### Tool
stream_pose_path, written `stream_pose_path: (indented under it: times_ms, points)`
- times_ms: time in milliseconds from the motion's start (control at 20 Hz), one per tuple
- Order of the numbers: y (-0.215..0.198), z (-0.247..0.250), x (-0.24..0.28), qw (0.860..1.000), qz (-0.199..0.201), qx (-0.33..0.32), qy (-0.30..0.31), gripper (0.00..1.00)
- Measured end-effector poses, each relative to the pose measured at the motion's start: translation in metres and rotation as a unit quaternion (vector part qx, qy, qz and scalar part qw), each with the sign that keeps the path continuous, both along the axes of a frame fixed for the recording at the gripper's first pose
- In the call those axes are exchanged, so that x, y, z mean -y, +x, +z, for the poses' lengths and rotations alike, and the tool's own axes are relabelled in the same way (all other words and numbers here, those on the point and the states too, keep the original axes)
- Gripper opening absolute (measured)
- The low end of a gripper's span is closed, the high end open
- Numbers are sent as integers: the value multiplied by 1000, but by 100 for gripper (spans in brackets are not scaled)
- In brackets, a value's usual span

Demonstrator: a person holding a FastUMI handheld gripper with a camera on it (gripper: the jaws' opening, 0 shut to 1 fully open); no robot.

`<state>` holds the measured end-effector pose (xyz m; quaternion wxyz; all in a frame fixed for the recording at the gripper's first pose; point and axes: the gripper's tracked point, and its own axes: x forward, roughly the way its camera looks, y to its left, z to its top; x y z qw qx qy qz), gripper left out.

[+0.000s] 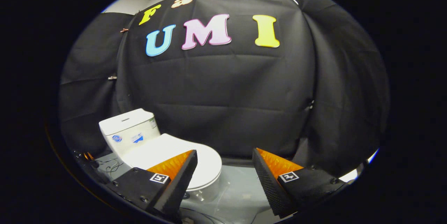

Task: Open the toilet lid.

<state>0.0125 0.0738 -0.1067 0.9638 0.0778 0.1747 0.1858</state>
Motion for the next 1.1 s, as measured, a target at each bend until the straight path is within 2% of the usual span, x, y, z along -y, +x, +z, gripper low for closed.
stream_pose_path:
  times_ms: [250,350,600,750,850,900,1000,1100]
  points:
    - [-11,-88,-38,990,43,-124,50,99]
    - [-27,-119,-64,979,65,-174,80,99]
    - [-69,-188,-117,949,128,-273,86,99]
    - [-81,-206,-143,937,153,-301,92,97]
    - [-80,-221,-158,933,159,-312,86,88]
    - [-74,-232,-158,936,148,-311,68,79]
    - [-58,-235,-157,939,136,-306,74,61]
    - [-66,-237,-158,929,147,-332,79,42]
